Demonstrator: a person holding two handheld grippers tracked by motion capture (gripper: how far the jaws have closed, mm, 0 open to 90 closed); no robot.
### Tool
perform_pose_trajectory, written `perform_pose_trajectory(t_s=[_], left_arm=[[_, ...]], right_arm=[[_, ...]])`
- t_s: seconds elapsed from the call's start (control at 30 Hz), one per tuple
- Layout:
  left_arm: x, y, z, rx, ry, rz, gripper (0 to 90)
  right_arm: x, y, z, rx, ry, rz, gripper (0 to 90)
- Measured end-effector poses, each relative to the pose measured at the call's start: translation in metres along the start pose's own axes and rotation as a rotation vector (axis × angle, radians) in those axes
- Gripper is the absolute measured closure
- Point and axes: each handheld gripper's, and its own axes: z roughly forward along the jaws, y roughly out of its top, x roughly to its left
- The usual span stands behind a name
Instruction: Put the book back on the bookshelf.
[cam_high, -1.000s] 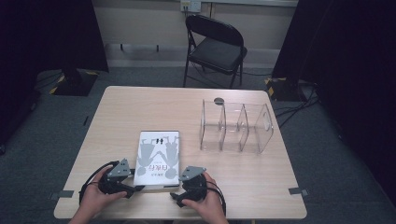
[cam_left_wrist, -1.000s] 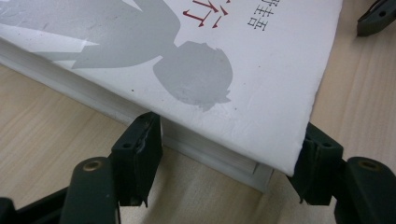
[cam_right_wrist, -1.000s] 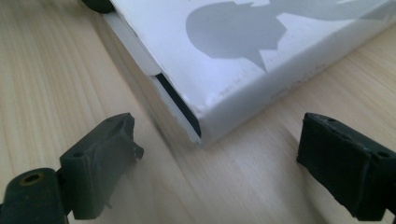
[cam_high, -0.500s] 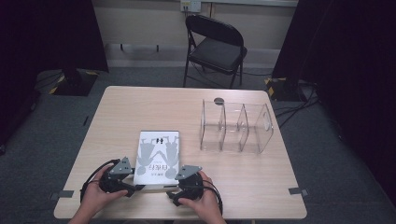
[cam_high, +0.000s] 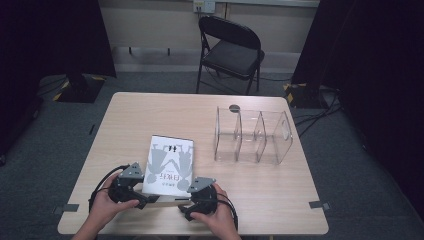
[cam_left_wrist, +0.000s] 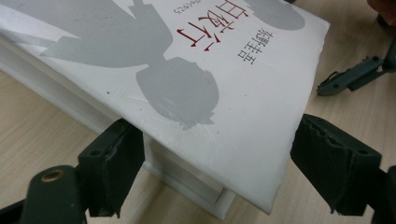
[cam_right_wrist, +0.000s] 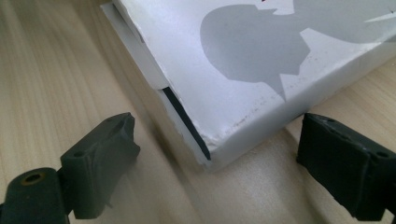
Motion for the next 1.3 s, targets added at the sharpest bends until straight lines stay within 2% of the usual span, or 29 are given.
perform_pose_trajectory(t_s=[0.37,0.53,0.73,0.77,0.87,0.97,1.07,1.3], left_arm=[[0.003,0.001,-0.002,-0.027,-0.023,-0.024,17.9],[0.003,0.002,-0.003,-0.024,-0.023,-0.024,18.1],[0.003,0.005,-0.003,-0.021,-0.024,-0.024,18.1],[0.003,0.006,-0.003,-0.020,-0.025,-0.022,18.1],[0.003,0.008,-0.002,-0.018,-0.031,-0.027,18.3],[0.002,0.010,-0.003,-0.020,-0.027,-0.024,18.4],[0.000,0.014,-0.005,-0.015,-0.020,-0.019,18.4],[-0.002,0.017,-0.005,-0.015,-0.017,-0.012,18.4]], right_arm=[[0.002,0.001,0.001,-0.001,-0.023,0.022,10.2],[0.000,0.003,0.001,0.005,-0.027,0.024,11.2],[0.001,0.013,-0.004,0.018,-0.073,0.001,11.0],[0.002,0.016,-0.005,0.004,-0.086,-0.007,11.0],[0.001,0.023,-0.009,-0.025,-0.081,-0.010,11.1],[0.002,0.028,-0.006,-0.005,-0.115,-0.028,10.1],[0.003,0.032,-0.005,-0.026,-0.131,-0.021,10.2],[0.006,0.036,0.000,-0.027,-0.175,-0.067,9.5]])
